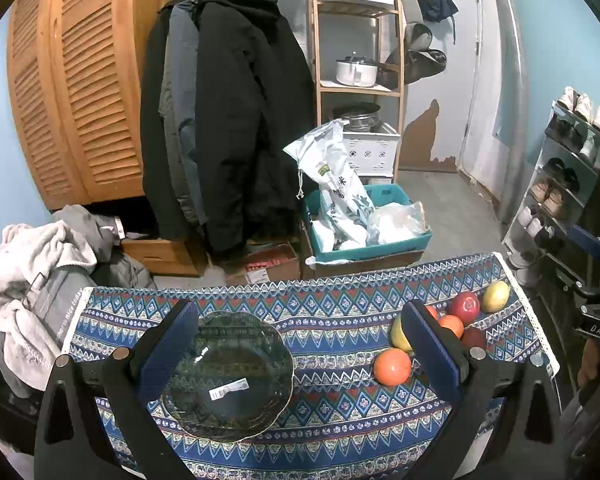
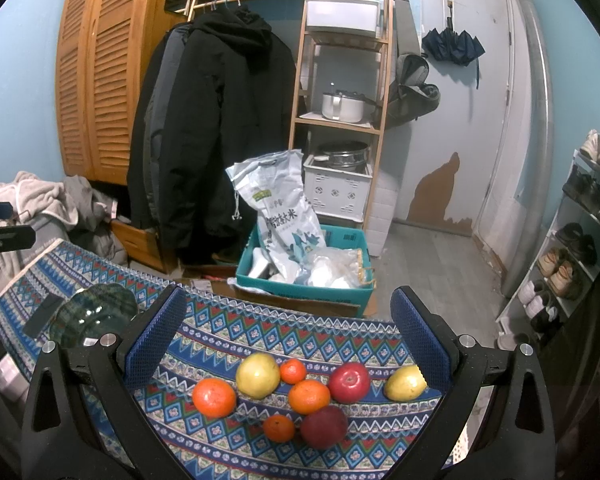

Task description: Organize fruits

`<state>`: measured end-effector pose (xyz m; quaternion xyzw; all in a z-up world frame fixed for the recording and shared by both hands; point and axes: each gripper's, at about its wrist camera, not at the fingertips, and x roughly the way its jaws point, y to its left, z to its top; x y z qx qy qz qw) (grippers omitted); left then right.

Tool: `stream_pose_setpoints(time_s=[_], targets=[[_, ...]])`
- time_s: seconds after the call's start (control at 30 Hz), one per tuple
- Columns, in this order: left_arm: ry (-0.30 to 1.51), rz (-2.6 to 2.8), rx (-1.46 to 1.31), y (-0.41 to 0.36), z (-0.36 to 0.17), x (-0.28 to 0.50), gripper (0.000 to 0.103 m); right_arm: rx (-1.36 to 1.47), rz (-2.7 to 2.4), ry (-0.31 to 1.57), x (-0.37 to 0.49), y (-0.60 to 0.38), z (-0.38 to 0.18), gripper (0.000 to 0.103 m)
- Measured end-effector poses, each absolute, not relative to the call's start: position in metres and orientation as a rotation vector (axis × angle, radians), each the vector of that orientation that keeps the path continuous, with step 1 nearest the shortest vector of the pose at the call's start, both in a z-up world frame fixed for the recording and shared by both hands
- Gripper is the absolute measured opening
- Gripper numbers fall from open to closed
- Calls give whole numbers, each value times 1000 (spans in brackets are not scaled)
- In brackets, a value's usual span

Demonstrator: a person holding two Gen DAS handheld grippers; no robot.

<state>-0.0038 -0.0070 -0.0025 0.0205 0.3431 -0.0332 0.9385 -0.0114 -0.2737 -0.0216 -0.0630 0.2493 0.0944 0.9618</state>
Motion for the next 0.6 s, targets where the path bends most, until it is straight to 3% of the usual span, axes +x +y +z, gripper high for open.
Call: stream_pose_setpoints(time_s=[0.6], targets=[[698, -76, 41, -12, -3, -6, 102, -127, 190, 506, -11, -275, -21, 100]])
